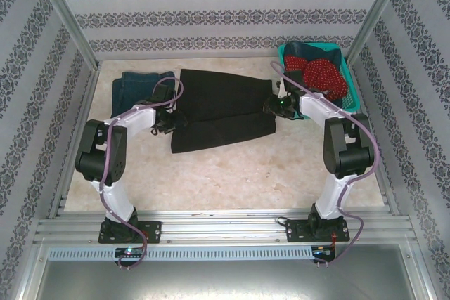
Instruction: Fold and stack the skirts
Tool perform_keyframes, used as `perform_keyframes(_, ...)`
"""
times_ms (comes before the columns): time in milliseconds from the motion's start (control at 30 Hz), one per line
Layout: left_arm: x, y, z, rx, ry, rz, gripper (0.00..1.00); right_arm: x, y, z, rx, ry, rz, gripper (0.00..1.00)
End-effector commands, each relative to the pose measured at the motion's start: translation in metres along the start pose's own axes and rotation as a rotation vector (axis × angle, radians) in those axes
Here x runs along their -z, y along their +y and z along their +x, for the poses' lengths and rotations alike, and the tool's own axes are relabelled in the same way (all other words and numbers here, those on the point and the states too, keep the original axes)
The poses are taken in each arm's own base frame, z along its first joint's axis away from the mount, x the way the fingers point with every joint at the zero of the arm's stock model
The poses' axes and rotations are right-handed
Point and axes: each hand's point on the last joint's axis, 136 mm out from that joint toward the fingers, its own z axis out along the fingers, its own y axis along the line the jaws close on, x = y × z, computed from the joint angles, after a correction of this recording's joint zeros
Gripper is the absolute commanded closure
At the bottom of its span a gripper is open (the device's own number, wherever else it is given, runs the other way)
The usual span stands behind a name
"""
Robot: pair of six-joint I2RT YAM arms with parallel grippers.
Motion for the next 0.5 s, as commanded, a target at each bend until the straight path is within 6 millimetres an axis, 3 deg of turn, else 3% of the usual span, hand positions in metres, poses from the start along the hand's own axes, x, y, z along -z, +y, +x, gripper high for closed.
perform_keyframes(0,0.024,-0.001,0.005,0.000,0.010,0.011,0.40,0.031,0.001,0.023,-0.074,0.040,0.009,0.48)
perform_keyframes(100,0.031,0.005,0.020,0.032,0.026,0.017,0.37,0.057,0.006,0.041,-0.142,0.029,-0.020,0.42)
perform_keyframes(233,0.027,0.011,0.038,0.066,0.063,0.032,0.38,0.076,-0.003,0.070,-0.265,0.010,-0.012,0.25)
perform_keyframes(367,0.029,0.020,0.050,0.081,0.091,0.001,0.36,0.087,-0.026,0.089,-0.311,-0.049,0.061,0.20)
perform_keyframes(467,0.041,0.025,0.057,0.081,0.073,0.003,0.28,0.082,-0.026,0.103,-0.270,0.002,0.044,0.25)
